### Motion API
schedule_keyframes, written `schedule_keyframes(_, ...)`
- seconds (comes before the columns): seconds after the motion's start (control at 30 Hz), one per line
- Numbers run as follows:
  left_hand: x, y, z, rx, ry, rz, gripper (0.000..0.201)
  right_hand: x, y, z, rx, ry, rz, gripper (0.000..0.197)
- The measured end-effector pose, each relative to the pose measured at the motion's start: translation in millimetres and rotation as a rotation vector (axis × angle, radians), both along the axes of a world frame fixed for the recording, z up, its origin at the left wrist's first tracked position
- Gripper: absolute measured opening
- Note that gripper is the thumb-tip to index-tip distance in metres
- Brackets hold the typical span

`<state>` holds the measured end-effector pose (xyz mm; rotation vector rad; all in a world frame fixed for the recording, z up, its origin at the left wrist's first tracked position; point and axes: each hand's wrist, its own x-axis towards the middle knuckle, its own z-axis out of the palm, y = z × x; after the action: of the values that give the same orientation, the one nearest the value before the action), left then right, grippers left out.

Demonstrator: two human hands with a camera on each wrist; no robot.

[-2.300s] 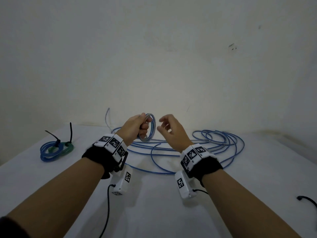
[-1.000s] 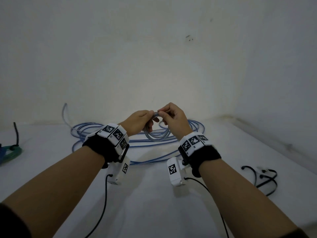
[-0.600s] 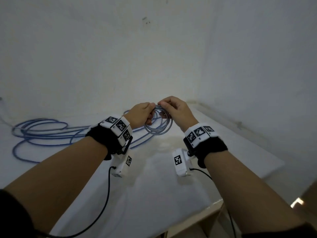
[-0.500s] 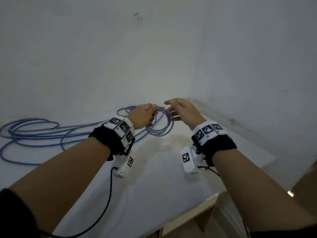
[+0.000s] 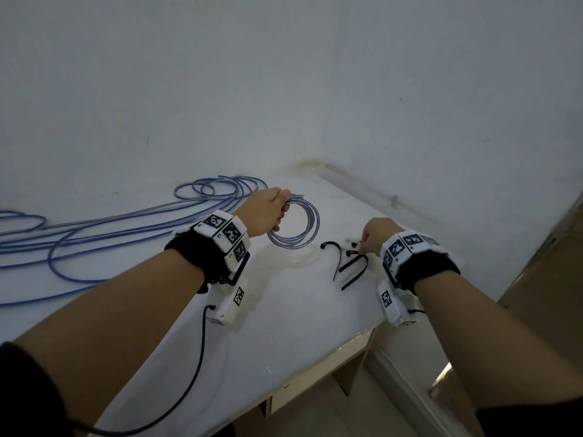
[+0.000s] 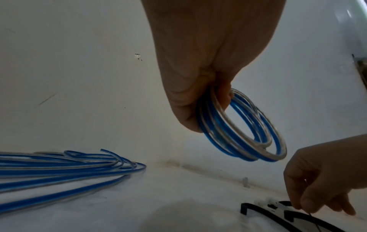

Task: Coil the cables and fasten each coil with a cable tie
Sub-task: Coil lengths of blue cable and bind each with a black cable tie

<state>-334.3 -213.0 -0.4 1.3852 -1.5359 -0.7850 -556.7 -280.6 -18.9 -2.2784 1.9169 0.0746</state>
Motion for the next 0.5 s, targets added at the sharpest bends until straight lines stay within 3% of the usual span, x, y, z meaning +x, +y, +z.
schedule_keyframes(0.33, 1, -6, -2, 0.025, 0.0, -0.003, 0.037, 1, -2, -4, -0.023, -0.119, 0.01, 0.022)
schedule_keyframes(0.5, 5, -5, 2, 0.014, 0.008, 0.023, 0.038, 2, 0, 13, 0.029, -0.13, 0.088, 0.016)
